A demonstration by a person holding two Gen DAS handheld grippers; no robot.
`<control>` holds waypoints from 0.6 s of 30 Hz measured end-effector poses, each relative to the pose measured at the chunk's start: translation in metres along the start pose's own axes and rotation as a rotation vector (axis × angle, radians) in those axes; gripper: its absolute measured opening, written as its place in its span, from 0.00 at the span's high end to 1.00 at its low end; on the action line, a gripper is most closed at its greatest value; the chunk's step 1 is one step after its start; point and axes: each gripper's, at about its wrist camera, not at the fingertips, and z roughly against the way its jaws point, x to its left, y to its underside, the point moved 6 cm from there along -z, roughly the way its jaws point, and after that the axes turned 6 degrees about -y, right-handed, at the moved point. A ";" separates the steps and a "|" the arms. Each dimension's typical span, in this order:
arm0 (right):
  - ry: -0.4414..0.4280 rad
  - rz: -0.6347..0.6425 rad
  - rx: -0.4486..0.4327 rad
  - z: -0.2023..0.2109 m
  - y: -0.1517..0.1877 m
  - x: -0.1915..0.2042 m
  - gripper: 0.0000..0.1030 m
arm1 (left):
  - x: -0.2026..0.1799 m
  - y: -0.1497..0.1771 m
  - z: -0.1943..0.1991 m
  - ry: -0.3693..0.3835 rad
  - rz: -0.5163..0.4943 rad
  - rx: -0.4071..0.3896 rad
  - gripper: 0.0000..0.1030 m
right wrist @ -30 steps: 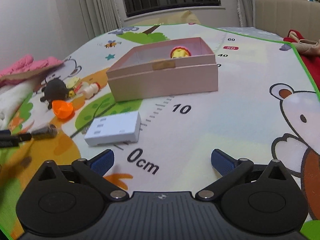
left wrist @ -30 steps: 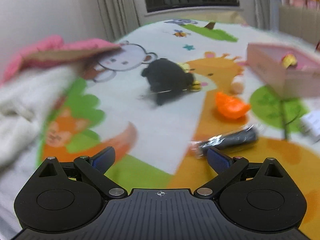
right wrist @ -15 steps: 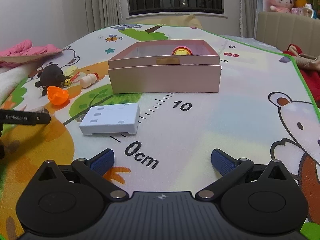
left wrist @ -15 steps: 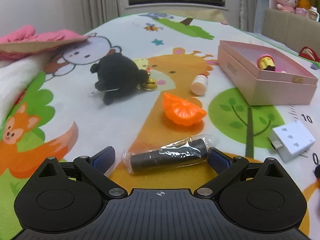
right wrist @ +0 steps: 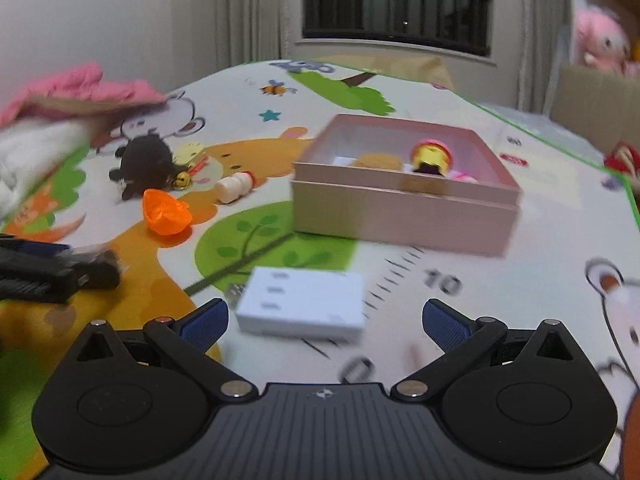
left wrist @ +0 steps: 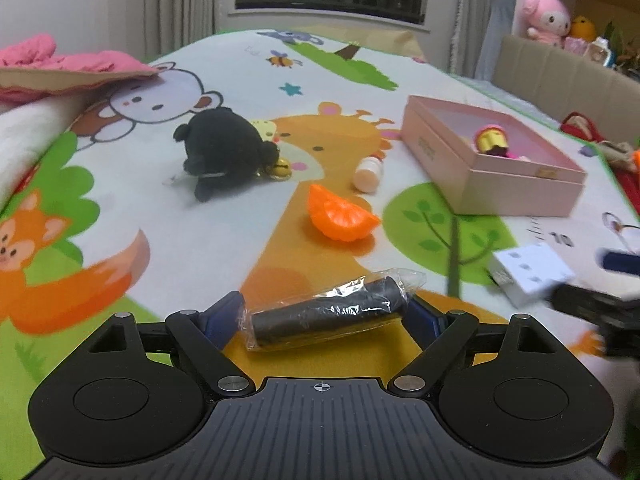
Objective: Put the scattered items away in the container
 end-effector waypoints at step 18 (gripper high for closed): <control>0.010 0.049 0.092 0.001 0.001 0.008 0.11 | -0.020 0.025 0.029 0.123 -0.036 0.002 0.13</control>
